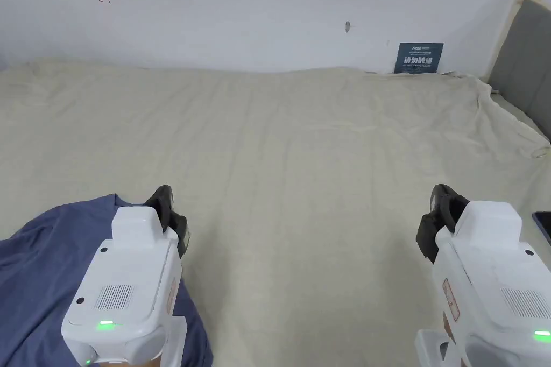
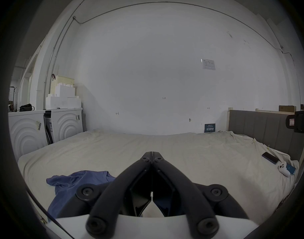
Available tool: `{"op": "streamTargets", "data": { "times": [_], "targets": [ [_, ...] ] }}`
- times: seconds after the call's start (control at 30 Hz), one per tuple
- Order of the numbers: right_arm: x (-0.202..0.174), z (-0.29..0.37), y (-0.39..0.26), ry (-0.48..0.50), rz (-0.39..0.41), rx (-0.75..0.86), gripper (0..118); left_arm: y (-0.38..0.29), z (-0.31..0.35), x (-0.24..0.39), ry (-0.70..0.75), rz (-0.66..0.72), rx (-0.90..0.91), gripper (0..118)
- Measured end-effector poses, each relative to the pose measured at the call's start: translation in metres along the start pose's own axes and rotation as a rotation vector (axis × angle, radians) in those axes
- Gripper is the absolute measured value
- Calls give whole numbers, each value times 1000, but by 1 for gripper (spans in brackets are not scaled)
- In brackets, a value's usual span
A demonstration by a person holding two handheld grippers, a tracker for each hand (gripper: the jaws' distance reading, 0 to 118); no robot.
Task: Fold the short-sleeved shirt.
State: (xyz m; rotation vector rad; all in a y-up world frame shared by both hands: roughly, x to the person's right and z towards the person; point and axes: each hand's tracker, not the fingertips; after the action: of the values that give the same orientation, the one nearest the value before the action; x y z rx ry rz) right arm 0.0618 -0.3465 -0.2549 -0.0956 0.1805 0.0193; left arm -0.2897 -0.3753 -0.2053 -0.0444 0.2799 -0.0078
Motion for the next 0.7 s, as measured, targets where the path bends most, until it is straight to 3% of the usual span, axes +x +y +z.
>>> {"op": "streamTargets", "data": {
  "times": [0.7],
  "targets": [
    [0,1,2,-8,11,-2,0,-1,-1,-5,-6,6,-4,0]
  ]
}}
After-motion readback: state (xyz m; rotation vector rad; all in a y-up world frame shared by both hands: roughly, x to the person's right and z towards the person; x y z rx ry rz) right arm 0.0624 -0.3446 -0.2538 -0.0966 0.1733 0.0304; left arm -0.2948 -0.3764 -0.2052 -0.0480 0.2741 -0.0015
